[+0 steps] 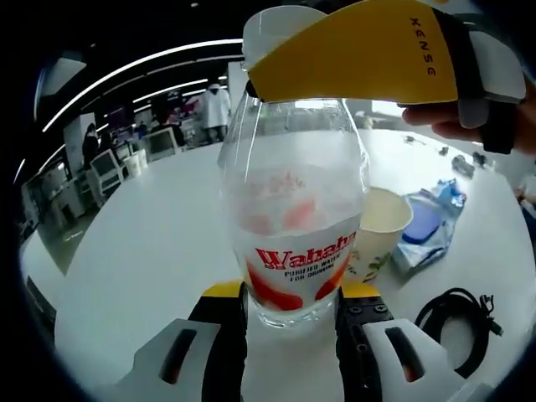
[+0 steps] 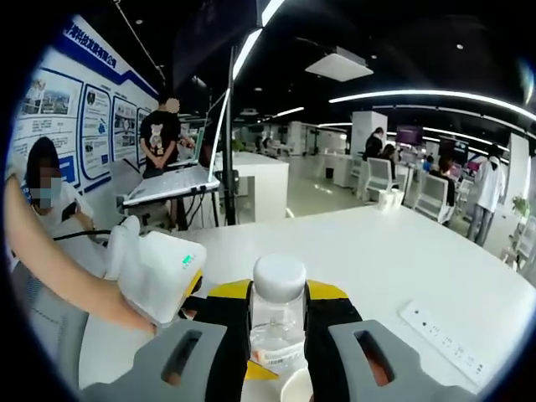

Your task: Arrange the tabletop items into an orderly group along one side of the table until the central work area is clear of visible clutter.

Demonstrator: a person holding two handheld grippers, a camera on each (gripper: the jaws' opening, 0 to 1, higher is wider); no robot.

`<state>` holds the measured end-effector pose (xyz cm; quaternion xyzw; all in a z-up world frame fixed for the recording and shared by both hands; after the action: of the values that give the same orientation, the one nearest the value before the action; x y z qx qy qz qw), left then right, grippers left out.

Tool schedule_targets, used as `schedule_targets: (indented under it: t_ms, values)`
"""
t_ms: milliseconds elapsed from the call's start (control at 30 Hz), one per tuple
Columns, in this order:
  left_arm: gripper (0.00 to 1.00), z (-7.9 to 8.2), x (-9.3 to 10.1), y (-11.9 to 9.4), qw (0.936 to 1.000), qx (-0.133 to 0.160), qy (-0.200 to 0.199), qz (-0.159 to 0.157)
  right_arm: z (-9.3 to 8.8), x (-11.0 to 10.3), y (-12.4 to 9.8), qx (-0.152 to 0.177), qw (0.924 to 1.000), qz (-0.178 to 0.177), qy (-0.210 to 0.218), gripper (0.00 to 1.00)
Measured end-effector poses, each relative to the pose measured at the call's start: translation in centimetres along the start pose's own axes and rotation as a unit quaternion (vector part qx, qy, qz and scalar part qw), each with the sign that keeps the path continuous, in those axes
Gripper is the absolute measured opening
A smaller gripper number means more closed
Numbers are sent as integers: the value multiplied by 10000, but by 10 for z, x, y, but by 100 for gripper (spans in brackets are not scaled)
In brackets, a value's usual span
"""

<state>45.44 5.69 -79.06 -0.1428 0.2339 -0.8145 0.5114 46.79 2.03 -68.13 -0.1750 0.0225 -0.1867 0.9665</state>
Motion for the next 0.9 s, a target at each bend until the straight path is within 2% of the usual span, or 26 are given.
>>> schedule_targets:
  t_ms: [233,667,900]
  values:
    - [36,-4,-1,6,10000,-43,-29,-21,-5,2,3,-55,10000,-23,72,19]
    - [37,-2,-2,9,9998,87,-151,-70,-5,6,3,63,9997,-75,212,19]
    - [38,-2,-2,8,10000,36,-82,-37,-4,2,2,63,9998,-97,179,20]
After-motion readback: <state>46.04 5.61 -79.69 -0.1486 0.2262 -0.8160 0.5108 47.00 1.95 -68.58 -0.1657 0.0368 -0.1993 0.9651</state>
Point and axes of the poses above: the point that each gripper's makers call its tool centre point, and the gripper's own axes: y roughly forward along the fingers, x roughly to its right, z roughly out of its top, the point moved 4 cm from there along -y, roughly backward along the fingers, and after that the axes turned 1 degree about -x, right-handed, at the moved point
